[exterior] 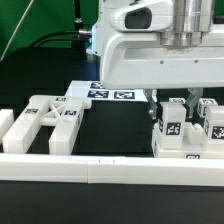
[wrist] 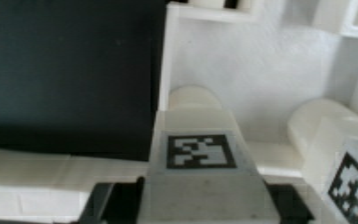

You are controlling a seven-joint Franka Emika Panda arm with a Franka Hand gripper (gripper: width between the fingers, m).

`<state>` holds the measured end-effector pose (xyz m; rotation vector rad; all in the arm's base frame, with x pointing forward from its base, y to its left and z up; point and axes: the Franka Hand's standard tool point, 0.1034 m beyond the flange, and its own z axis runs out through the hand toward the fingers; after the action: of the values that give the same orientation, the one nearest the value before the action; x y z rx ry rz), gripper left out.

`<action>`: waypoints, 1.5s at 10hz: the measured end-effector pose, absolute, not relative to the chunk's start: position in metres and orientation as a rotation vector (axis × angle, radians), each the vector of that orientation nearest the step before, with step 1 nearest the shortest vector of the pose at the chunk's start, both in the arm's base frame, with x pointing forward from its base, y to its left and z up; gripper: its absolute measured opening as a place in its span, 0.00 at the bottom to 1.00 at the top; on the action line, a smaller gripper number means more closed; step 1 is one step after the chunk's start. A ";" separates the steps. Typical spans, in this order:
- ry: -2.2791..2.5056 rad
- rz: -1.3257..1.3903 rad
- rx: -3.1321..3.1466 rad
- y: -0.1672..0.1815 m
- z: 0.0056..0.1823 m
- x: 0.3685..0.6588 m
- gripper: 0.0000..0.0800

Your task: Assemble chair

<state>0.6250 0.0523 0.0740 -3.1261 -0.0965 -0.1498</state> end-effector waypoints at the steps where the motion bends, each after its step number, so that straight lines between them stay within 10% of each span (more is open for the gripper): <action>1: 0.000 -0.149 -3.125 0.052 0.074 0.625 0.36; 15: 1.854 -0.055 -2.421 0.058 0.072 0.623 0.36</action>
Offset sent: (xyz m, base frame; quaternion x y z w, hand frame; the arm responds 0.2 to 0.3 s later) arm -0.0128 0.0025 -0.0059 0.0010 -0.0091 0.2783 0.9604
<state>0.6235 0.0581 0.0717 -2.4207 1.8541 -0.0546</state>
